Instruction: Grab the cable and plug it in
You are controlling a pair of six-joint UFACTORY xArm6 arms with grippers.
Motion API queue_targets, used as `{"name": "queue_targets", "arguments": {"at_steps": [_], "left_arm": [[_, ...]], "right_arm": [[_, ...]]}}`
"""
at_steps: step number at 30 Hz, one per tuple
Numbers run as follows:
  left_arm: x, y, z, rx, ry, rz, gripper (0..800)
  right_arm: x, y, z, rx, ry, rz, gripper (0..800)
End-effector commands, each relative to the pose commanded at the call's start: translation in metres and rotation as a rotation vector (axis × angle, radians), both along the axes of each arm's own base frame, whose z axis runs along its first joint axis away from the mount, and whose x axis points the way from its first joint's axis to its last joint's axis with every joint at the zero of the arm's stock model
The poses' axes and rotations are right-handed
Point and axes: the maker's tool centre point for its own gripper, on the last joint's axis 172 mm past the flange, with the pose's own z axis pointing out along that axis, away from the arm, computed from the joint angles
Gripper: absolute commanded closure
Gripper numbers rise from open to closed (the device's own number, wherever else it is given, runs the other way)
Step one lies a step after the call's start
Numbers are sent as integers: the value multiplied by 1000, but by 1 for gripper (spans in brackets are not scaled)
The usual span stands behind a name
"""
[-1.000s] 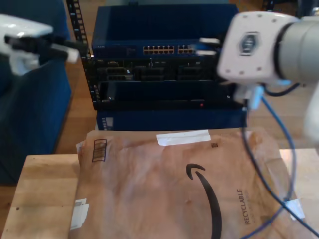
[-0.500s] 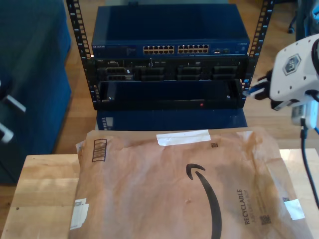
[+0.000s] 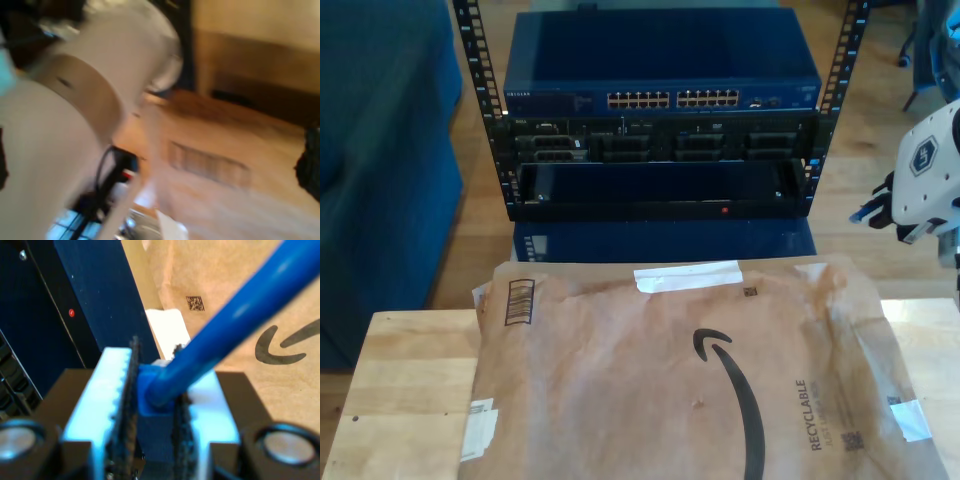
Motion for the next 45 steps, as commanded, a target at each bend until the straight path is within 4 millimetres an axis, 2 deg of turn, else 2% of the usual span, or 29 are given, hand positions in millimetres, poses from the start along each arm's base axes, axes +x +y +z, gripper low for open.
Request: {"name": "queue_targets", "arguments": {"at_steps": [5, 10, 13, 14, 16, 19, 24, 26, 28, 29, 31, 33, 39, 41, 43, 44, 45], "left_arm": [[-45, 1, -28, -70, -58, 30, 1], [-82, 0, -58, -124, -149, 56, 1], [-99, -17, -91, -130, -177, 134, 1], [-101, -18, -98, -119, -185, 141, 1], [-103, -15, -99, -114, -213, 136, 1], [-110, -28, -107, -151, -255, 145, 1], [-115, -21, -111, -125, -310, 113, 0], [-121, -23, -134, -89, -353, 105, 0], [-127, -13, -149, -24, -401, 79, 0], [-129, -11, -157, 0, -418, 86, 0], [-119, -13, -178, 35, -454, 108, 0], [-109, -13, -179, 43, -489, 150, 0], [-108, -13, -179, 40, -495, 149, 0], [-108, -14, -180, 38, -495, 149, 0], [-108, -13, -179, 40, -495, 149, 0], [-108, -14, -180, 38, -495, 149, 0], [-108, -14, -180, 38, -495, 149, 0]], "right_arm": [[-4, -2, -6, 6, 23, -30, 800], [-5, -5, -9, -12, 29, -27, 800], [-9, -5, -15, -11, 42, -29, 800], [-10, -6, -18, -12, 46, -27, 800], [-12, -5, -22, -15, 54, -25, 800], [-11, -6, -37, -14, 86, -25, 800], [-15, -6, -47, -12, 106, -26, 800], [-15, -6, -48, -12, 108, -25, 800], [-13, -8, -51, -12, 112, -31, 800], [-10, -9, -49, -14, 103, -30, 800], [-1, -12, -48, -18, 73, -44, 800], [9, -16, -46, -26, 38, -54, 800], [13, -14, -43, -33, 8, -50, 800], [31, -19, -32, -44, -70, -72, 800], [36, -20, -29, -55, -106, -71, 800], [39, -20, -23, -57, -118, -70, 800], [46, -21, -9, -57, -144, -72, 800]]}}
